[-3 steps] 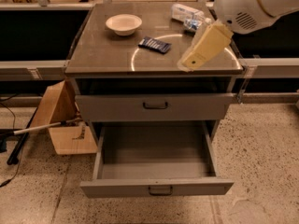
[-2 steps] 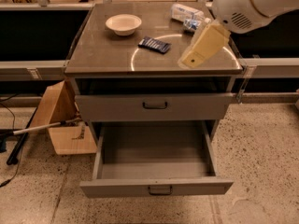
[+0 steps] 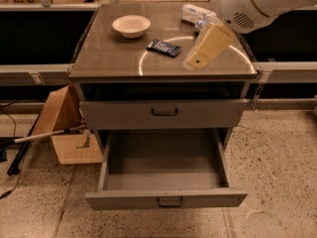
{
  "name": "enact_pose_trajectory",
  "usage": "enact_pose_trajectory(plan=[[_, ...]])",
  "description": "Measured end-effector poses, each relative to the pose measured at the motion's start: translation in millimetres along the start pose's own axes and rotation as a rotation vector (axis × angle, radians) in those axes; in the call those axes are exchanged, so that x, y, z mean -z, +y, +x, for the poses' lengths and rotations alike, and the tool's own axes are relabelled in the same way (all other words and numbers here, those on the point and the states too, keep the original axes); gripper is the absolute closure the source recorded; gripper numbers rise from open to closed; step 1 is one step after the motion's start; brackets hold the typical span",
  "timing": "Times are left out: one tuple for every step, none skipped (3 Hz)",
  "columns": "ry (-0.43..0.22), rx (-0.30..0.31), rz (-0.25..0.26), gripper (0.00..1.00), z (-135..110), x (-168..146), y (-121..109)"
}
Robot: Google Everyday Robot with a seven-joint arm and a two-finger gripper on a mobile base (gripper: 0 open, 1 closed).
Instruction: Place rxbar blueberry into middle drawer
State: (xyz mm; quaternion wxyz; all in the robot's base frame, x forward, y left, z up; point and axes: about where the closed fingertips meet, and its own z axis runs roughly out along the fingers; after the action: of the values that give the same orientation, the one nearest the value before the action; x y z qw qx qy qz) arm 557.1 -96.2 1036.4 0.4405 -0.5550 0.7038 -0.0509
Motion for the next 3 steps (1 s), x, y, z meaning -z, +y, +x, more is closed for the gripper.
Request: enact_pose_trajectory(plan=[[0.004,0.015,0.026,0.0,2.3,-27.9,-21.2],[0.011,0.028,0.037,0.0,2.8,-50.2,-37.0],[0.073,0.044,0.043,0.0,30.7,-97.2,-66.8]])
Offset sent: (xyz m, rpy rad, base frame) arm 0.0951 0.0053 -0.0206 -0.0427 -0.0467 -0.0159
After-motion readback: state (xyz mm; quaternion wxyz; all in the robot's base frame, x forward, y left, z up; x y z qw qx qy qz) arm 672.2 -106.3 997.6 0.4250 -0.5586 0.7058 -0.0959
